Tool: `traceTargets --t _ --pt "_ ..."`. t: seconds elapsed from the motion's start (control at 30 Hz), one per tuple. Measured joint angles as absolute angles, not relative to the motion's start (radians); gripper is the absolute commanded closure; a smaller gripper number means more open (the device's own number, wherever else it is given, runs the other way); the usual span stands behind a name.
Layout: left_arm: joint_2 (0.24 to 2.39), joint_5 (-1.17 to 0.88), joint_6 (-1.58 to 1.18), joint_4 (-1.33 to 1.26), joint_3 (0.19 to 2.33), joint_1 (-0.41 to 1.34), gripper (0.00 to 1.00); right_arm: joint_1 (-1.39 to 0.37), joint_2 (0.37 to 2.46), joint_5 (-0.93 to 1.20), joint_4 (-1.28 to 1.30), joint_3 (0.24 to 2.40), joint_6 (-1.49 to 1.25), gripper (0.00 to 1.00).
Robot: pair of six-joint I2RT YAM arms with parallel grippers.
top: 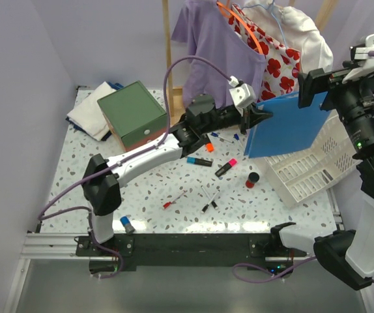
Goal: Organize the desk
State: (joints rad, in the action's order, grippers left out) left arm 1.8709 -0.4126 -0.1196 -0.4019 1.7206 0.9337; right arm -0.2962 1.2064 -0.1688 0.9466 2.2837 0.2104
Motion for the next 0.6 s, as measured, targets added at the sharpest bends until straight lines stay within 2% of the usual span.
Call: traceTargets --t 0.27,0.6 --pt "2.018 -0.385 -0.108 -0.403 1.854 0.943 1.00 -0.263 1.224 -0.192 0.966 2.323 0.221 0.01" --pt "2.086 -0.331 -0.093 -0.511 1.907 0.959 1.00 -0.218 1.249 -0.134 0.987 2.316 0.209 0.01"
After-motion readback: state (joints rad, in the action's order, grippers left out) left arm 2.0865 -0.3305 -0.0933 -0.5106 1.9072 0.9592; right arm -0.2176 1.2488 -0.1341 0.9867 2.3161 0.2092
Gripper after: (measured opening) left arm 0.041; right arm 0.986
